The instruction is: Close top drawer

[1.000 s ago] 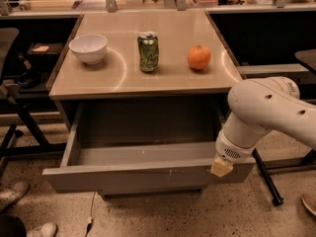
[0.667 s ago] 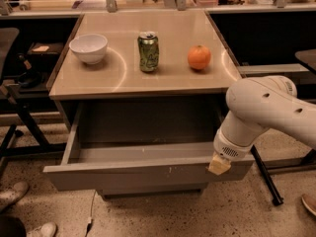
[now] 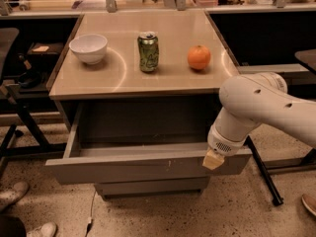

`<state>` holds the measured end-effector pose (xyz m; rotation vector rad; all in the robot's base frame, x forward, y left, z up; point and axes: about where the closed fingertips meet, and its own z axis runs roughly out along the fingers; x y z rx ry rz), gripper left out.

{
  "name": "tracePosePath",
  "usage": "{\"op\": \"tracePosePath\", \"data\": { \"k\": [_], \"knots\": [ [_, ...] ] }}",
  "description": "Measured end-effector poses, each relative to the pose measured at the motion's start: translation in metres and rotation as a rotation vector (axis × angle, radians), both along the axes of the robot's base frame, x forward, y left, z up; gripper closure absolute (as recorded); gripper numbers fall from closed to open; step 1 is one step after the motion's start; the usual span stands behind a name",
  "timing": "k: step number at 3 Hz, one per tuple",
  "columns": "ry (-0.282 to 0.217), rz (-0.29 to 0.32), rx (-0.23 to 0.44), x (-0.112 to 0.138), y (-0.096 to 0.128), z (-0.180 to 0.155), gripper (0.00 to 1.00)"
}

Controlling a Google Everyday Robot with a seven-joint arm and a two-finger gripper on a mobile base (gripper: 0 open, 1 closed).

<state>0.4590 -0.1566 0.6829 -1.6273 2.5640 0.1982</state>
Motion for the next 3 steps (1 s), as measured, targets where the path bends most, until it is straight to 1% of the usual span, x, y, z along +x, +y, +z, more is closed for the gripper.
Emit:
{"op": "tracePosePath", "data": {
  "k": [1, 2, 3],
  "knots": [
    [-0.016, -0.021, 0.012, 0.007, 0.0, -0.003, 1.0],
    [-0.062, -0.074, 0.033, 0.026, -0.002, -0.007, 1.0],
    [-0.062, -0.074, 0.033, 0.026, -0.002, -0.007, 1.0]
  ]
}}
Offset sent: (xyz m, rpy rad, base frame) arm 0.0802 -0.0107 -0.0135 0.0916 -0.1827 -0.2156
